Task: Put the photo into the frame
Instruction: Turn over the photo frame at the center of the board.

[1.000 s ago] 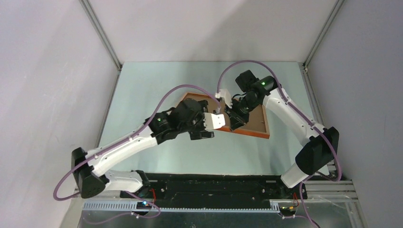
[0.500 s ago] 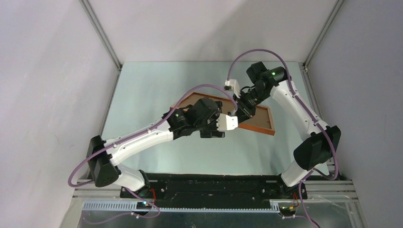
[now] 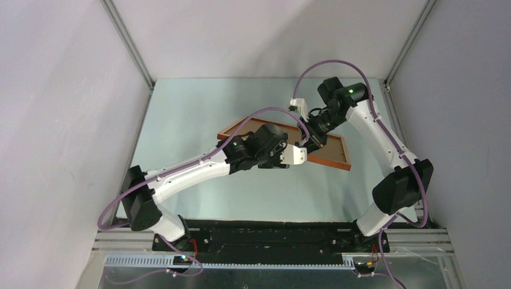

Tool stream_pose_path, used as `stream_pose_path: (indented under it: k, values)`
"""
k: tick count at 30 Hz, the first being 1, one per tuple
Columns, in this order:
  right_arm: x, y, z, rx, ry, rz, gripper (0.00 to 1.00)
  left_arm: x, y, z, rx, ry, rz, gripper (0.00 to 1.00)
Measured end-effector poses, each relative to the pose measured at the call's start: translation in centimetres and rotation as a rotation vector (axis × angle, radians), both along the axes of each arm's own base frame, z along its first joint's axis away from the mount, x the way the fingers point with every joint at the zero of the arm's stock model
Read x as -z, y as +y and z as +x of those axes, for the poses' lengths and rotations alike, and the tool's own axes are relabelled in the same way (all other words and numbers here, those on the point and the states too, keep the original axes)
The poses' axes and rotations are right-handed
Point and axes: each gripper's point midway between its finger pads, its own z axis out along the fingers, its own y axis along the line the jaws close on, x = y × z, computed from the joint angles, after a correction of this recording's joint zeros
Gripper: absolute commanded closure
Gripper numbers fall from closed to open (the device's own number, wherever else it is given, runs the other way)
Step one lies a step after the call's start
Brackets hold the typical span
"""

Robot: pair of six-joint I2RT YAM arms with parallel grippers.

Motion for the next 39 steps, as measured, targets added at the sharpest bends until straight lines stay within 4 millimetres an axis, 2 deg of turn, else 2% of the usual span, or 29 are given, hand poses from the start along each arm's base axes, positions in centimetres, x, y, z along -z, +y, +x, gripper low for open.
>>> stream_pose_path:
  k: [4, 9, 10, 12, 16, 21, 25, 30, 35, 39]
  values:
    - [0.0, -0.1, 0.0, 0.001, 0.0, 0.003, 1.0, -0.5, -0.1, 0.2, -0.004, -0.017, -0.003, 0.54]
    - [-0.1, -0.2, 0.2, 0.006, -0.004, 0.007, 1.0, -0.7, 0.0, 0.2, 0.012, -0.035, 0.018, 0.84]
    - [-0.1, -0.2, 0.3, 0.009, -0.008, 0.011, 0.96, -0.6, 0.1, 0.1, 0.036, -0.043, 0.047, 0.86]
    - [-0.4, -0.3, 0.6, 0.015, -0.029, 0.021, 0.87, -0.4, 0.3, 0.0, 0.034, -0.059, 0.075, 0.98]
    - [-0.5, -0.4, 0.6, 0.035, -0.049, 0.031, 0.64, -0.7, 0.2, 0.1, 0.033, -0.072, 0.071, 1.0]
    - [-1.6, -1.2, 1.1, 0.112, -0.127, 0.048, 0.45, -0.3, 0.9, -0.1, 0.029, -0.063, 0.105, 1.0]
    - [-3.5, -2.2, 1.3, 0.181, -0.223, 0.086, 0.37, -0.4, 1.6, -0.3, 0.023, -0.059, 0.12, 1.0]
    - [-5.5, -3.8, 1.2, 0.273, -0.337, 0.143, 0.31, -0.9, 2.6, -0.7, 0.018, -0.057, 0.134, 1.0]
    - [-5.6, -5.8, 1.0, 0.373, -0.388, 0.186, 0.14, -1.2, 3.7, -1.3, 0.016, -0.047, 0.159, 1.0]
    - [-5.5, -7.3, 0.9, 0.442, -0.42, 0.232, 0.1, -1.5, 5.0, -1.6, 0.008, -0.028, 0.191, 1.0]
